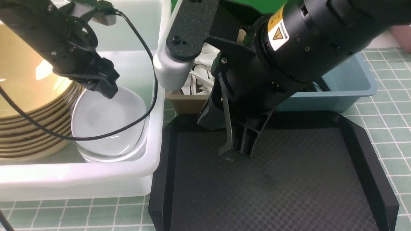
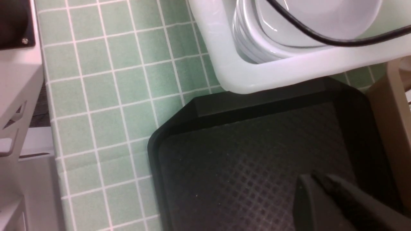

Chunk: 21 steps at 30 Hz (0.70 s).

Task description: On blue table put chopsticks spoon bowls plates into blue grey white boxes.

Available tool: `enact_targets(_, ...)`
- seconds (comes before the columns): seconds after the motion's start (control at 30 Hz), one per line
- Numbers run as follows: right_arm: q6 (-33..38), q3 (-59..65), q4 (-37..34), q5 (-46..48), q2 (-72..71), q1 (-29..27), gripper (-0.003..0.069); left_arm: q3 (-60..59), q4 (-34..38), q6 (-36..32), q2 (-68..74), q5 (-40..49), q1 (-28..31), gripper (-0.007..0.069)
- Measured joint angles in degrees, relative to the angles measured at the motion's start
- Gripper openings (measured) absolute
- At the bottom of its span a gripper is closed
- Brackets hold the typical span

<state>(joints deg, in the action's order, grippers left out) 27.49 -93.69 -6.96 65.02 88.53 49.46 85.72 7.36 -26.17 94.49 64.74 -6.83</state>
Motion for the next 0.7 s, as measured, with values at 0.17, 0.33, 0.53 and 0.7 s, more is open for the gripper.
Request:
enact_targets(0.17,0.0,0.0,0.0,0.03,0.0,0.0,0.0062,3.71,-0.5,-0.14,-2.38,1.21,0.0,0.0335)
enact_targets(0.33,0.0,0.0,0.0,0.07,0.0,0.0,0.0064,7.38,-0.63,0.12,-6.34,1.64,0.0,0.0331)
enact_targets(0.53,0.0,0.0,0.0,0.07,0.0,0.0,0.0065,7.85,-6.19,6.14,-11.06,3.99,0.0,0.0173)
enact_targets(0.7,0.0,0.0,0.0,0.15,0.0,0.0,0.0065,-1.98,-10.81,10.71,-13.4,4.13,0.0,0.0006)
